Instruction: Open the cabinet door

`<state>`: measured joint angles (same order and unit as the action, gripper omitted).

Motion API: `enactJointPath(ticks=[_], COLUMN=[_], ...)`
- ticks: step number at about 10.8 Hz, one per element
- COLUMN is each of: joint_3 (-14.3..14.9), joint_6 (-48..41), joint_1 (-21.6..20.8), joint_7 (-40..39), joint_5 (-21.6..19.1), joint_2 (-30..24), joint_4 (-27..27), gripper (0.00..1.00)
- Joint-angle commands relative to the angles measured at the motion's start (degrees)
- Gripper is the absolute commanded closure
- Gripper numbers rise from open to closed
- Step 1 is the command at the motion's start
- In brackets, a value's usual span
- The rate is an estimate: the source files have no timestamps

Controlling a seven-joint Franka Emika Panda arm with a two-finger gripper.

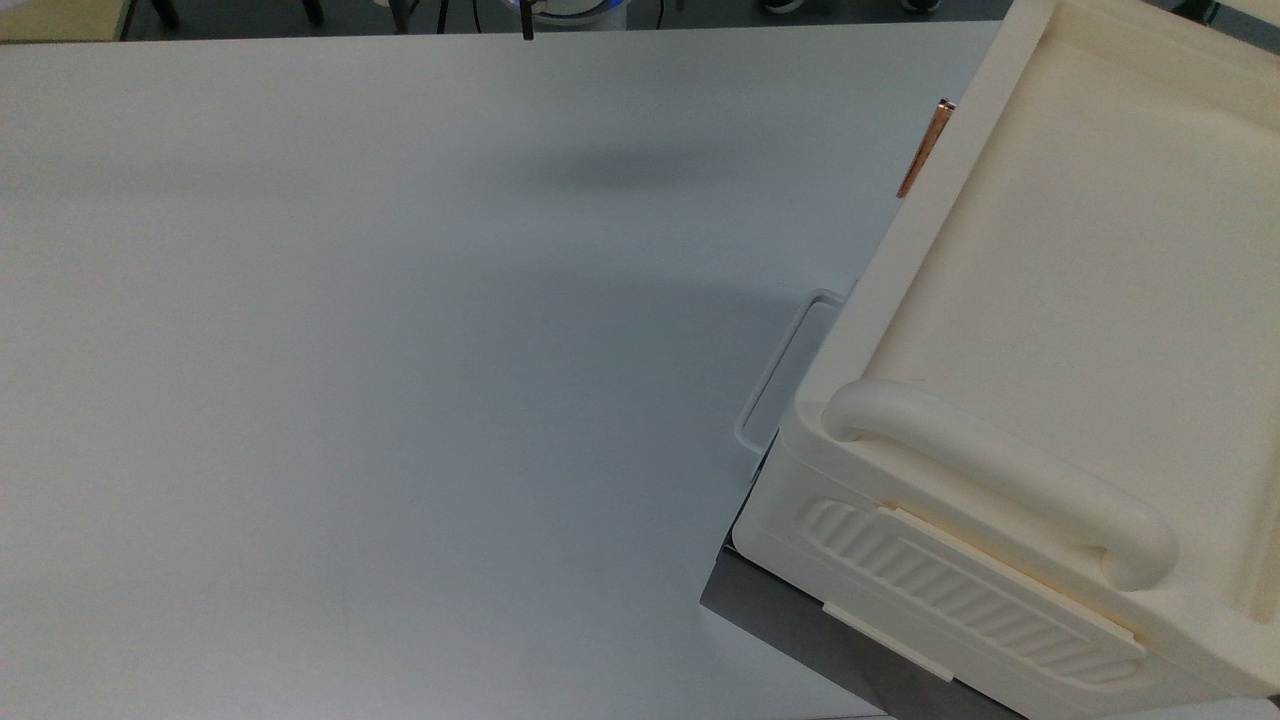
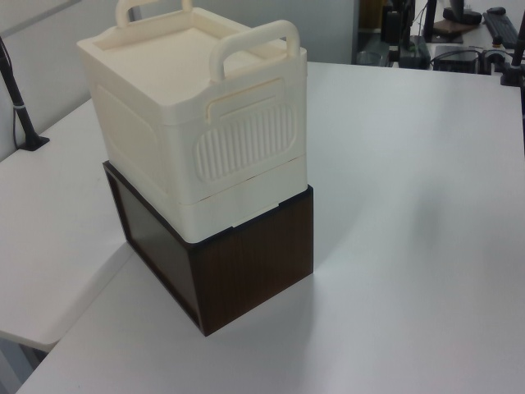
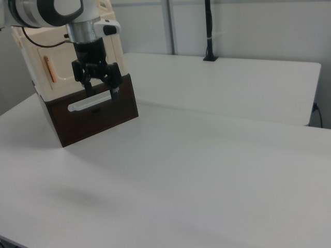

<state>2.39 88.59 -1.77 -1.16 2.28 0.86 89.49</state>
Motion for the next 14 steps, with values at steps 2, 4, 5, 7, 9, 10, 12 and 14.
enactJointPath(ticks=[2,4,5,7,9,10,12,14], joint_3=[-0.01,0.07,0.07,0.07,0.07,-0.01,-0.28,-0.37], joint_6=[-0.17,-0.17,-0.17,-0.17,-0.09,-0.08,0.35,2.54], joint_1=[-0.16,-0.16,-0.16,-0.16,-0.16,-0.16,-0.95,-4.54], joint_7=[1.07,1.07,1.07,1.07,0.99,0.55,0.28,0.28], joint_5=[-0.78,-0.78,-0.70,-0.78,-0.78,-0.78,-0.87,-0.87], joint_2=[-0.77,-0.77,-0.77,-0.77,-0.77,-0.68,-0.07,1.16], joint_4=[1.22,1.22,1.22,1.22,1.13,1.13,0.87,0.25], gripper=[0.00,0.00,0.00,0.00,0.00,0.00,0.00,0.00])
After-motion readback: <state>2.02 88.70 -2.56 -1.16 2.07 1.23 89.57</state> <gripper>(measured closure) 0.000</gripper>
